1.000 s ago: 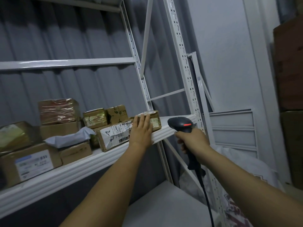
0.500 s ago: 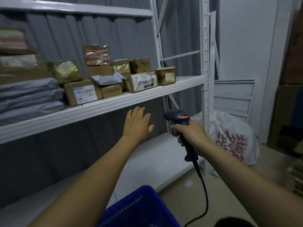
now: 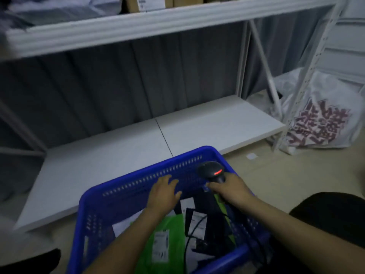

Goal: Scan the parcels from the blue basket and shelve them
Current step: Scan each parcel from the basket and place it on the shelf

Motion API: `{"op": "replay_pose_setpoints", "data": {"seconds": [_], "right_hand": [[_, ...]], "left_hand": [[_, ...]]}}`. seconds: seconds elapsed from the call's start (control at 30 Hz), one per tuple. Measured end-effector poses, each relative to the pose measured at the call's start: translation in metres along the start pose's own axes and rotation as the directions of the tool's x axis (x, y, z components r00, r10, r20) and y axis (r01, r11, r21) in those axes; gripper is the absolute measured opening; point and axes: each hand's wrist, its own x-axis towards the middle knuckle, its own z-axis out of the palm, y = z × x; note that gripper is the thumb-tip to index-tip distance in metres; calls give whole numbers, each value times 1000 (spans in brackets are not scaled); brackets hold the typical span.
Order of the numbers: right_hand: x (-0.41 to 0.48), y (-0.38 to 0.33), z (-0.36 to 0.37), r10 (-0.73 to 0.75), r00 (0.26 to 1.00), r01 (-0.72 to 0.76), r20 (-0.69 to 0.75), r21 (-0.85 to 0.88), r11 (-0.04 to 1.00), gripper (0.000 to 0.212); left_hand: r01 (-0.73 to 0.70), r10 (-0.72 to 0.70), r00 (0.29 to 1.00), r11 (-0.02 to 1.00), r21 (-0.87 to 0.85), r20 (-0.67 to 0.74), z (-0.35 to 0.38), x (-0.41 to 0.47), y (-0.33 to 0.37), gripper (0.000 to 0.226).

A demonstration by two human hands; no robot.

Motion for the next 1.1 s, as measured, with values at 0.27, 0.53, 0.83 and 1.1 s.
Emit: {"op": "replay_pose_setpoints", "data": {"seconds": [0.27,0.53,0.83,1.1], "right_hand": [[64,49,89,203,957,-194,205,-66,979,24],[102,65,141,330,922,-304,203,-150,941,30],[116,68,171,239,930,-147,281,-311,939,28],[110,52,169,194,938,-108,288,-290,951,19]], "left_hand": [[160,-101,949,970,-180,299,159,-18,-93,49],[273,-90,894,886,-374,439,228,33,-141,61],[114,-70,789,993,-33,610,283,57,-173,75],[243,-71,854,931,-274,515,238,32,-173,38]]}}
